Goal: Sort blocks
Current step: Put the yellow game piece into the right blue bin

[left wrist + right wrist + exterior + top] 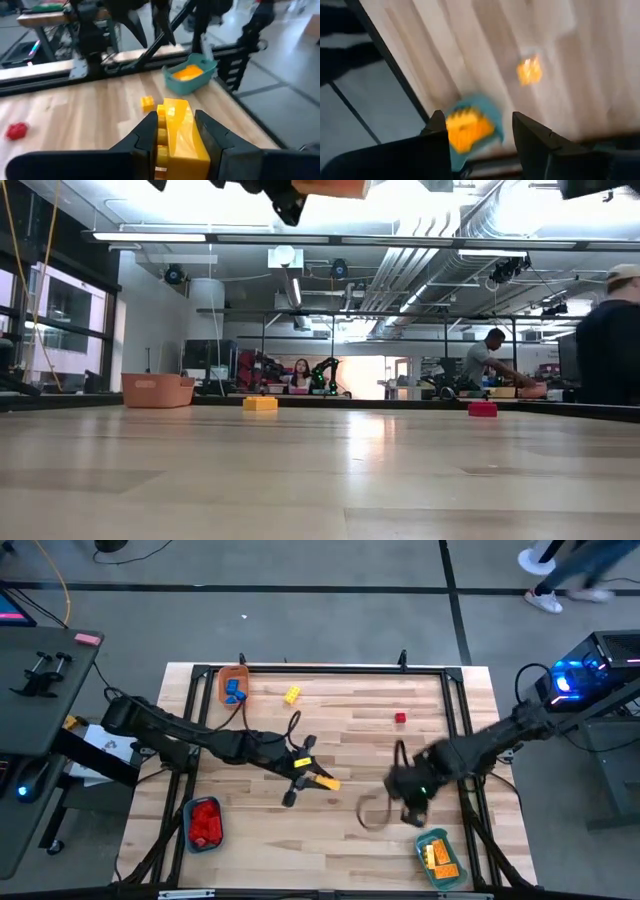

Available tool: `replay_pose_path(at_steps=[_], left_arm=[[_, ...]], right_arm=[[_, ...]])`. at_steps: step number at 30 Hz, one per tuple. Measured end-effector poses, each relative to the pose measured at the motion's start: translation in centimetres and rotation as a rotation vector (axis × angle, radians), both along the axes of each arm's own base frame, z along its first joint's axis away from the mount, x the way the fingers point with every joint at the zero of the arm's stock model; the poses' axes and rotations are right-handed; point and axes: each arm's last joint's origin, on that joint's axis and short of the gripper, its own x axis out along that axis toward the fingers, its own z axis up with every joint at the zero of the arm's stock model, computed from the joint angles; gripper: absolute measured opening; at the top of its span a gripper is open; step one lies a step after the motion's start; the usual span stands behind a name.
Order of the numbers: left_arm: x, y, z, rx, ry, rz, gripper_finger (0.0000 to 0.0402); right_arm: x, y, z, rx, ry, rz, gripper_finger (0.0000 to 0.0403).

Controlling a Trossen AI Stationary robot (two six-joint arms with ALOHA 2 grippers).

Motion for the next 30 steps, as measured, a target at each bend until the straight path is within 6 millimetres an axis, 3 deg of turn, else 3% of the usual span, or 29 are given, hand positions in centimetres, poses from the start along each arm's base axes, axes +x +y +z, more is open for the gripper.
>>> replay_pose_path(at_steps=[5,10,12,14,30], left_arm=[[0.6,-0.5,-0.4,-0.049,-0.023,-0.044,0.0073],[0.7,-0.3,0.1,-0.042,-0.074,-0.045,0.0073],[0.7,-0.3,0.1,-0.042,-0.078,-0.045,0.0073],[0.7,-0.3,0.1,-0.043,-0.081,-0.045,0.0073],[0.6,-0.3,0.1,-0.088,-0.047,-0.035,0.0073]], right_arm=[[-3.5,4.7,-2.9,0.007,0.185,-0.058,0.0098],[-7.2,7.4,-7.2,0.012,0.425,-0.128,0.0034],[-8.3,7.6,-8.5,-0.007,0.496,-0.133,0.0009],[-9.0,7.7,-9.5,-0.001,0.538,-0.115,0.001],[-10.4,7.5,-15.1,0.136,0.557,-0.002,0.0]])
